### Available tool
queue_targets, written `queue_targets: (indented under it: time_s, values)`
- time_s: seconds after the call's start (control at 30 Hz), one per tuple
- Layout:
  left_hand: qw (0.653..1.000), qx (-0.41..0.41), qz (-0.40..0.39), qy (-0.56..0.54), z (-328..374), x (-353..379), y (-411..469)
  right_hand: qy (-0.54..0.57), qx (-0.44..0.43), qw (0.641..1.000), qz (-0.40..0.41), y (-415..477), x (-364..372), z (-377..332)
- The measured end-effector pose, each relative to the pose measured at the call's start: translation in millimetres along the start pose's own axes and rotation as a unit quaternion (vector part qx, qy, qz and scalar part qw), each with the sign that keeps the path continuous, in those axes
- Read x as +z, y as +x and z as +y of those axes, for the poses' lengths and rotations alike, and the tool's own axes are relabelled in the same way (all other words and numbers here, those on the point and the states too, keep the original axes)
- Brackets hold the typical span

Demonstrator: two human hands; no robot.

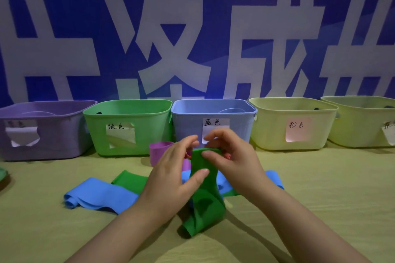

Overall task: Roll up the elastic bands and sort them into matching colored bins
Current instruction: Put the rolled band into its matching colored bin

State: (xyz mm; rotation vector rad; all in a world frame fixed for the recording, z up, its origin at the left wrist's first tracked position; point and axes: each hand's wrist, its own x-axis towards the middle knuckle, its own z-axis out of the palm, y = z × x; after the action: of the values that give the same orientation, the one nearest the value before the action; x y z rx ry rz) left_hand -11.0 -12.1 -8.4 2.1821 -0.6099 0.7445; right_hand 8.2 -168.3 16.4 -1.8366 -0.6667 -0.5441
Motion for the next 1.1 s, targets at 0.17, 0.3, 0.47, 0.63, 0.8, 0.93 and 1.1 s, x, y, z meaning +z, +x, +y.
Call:
queue_targets:
  time_s: [0.17,0.3,0.47,0.63,0.8,0.93,1.1]
  values:
    - [0.996,0.001,0.056,-0.063,-0.8,-1.2,2.8,0.089,0.028,0.995,-0.037,0.3,1.9,-0.5]
    - [0.989,-0.025,0.09,-0.112,-1.9,-2.3,4.6,0.131,0.046,0.989,-0.041,1.4,0.7,-2.8]
    - [0.987,-0.026,0.108,-0.119,-1.8,-1.0,4.8,0.094,0.067,0.993,-0.023,2.4,1.1,-2.0]
    - [0.987,-0.04,0.12,-0.099,0.2,-1.6,4.0,0.018,0.053,0.998,-0.018,1.7,0.2,-0.4]
    - [0.988,-0.058,0.114,-0.09,1.0,-2.5,4.4,-0.046,0.061,0.997,-0.011,2.0,0.2,0.8]
    - [0.989,-0.048,0.124,-0.067,0.4,-3.7,5.5,-0.084,0.053,0.994,-0.034,1.0,0.4,-1.1]
    - [0.991,-0.037,0.123,-0.048,-1.8,-3.1,5.3,-0.128,0.043,0.99,-0.039,1.4,-0.1,-3.3]
